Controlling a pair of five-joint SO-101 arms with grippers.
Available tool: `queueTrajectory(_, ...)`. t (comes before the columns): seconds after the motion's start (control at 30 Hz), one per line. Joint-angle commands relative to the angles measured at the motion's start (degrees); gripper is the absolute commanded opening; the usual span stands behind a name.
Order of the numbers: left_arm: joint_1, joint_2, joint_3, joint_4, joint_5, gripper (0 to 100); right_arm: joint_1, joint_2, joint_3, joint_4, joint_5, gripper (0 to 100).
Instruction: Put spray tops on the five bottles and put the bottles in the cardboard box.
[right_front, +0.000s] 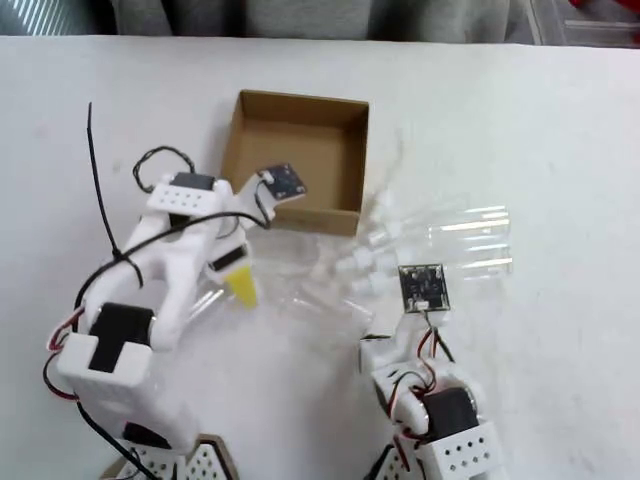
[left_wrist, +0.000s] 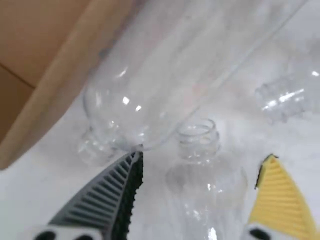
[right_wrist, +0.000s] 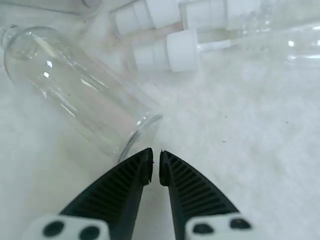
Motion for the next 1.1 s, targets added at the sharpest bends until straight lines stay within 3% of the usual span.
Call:
queueTrajectory(0.0,0.5,-0.2,-0.1,-0.2,0.2,26,-0.6,0.0,0.3,0.9,0.4,1.6)
queueTrajectory(0.3,0.1,-0.2,1.5,-0.1,4.4,25,-0.6,0.0,0.3,0.9,0.4,1.6)
queueTrajectory(0.53,0.3,-0.4,1.4,-0.2,4.5,14,-0.6,0.0,0.3,0.9,0.4,1.6)
queueTrajectory(0.63,0.1,-0.7,1.5,0.5,5.0,22,-0.6,0.0,0.3,0.9,0.4,1.6)
queueTrajectory(0.77,0.1,-0.9,1.0,2.2,5.0,41,-0.6,0.0,0.3,0.9,0.4,1.6)
queueTrajectory(1.07,-2.4,-0.9,-3.7,3.7,7.1,39,-0.6,0.0,0.3,0.9,0.4,1.6)
